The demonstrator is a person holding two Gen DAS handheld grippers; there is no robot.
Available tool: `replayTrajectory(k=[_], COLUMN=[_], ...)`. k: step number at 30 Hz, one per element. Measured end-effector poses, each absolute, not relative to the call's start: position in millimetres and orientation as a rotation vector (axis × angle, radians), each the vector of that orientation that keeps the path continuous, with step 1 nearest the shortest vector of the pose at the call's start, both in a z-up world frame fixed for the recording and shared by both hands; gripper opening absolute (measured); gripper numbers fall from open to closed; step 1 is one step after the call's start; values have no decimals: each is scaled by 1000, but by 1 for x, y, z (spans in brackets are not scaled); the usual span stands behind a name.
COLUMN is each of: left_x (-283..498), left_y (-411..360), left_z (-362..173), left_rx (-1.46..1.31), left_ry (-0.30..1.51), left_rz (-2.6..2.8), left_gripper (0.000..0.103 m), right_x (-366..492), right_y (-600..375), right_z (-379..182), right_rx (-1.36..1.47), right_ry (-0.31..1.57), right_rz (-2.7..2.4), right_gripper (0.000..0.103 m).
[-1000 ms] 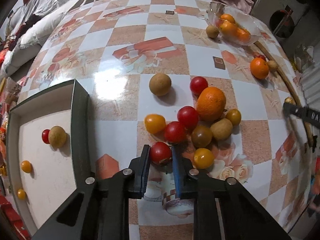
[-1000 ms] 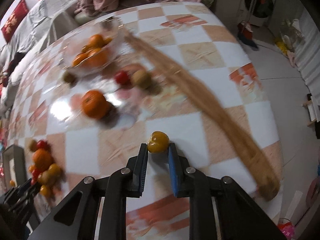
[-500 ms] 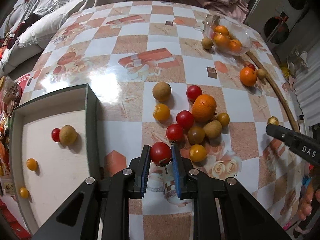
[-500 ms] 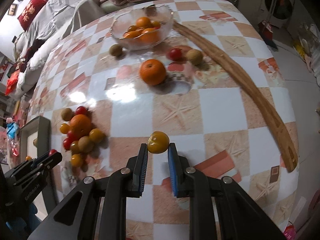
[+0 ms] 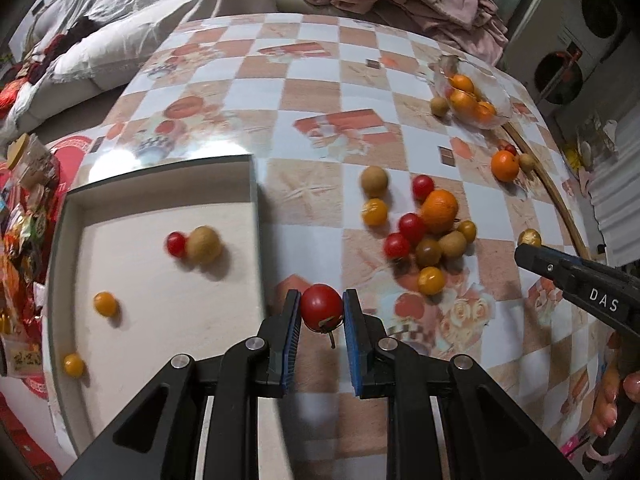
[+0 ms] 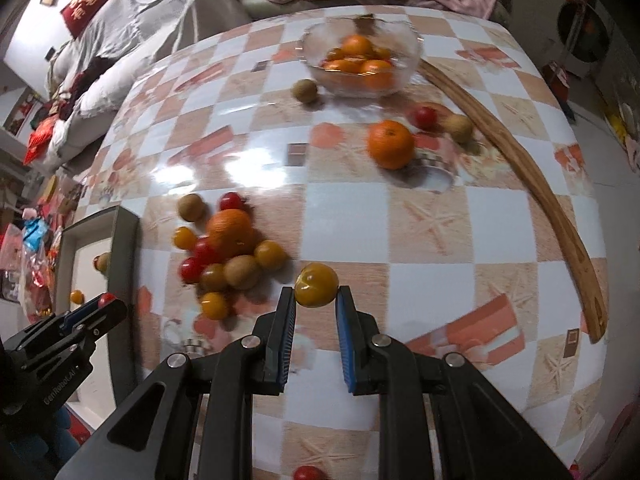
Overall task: Organize fruits
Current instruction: 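Carry both held cherry tomatoes over the white tray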
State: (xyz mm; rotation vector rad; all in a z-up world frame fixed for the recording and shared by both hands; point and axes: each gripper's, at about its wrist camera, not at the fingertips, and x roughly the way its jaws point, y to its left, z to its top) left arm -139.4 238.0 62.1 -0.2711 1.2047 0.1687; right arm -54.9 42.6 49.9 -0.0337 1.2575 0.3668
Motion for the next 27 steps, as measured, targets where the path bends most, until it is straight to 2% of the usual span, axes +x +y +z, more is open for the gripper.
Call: replayTrajectory(k=[27], left_x=[-236], left_y=[364], left_z=[50], left_rx=[-418], left_ry=[1190], left_rz=[421], left_gripper=[22], right_x=[-110], right_y=[230], right_z=[59], right_rx=[-231], right_ry=[1253], right_rz=[692], right_gripper=[22])
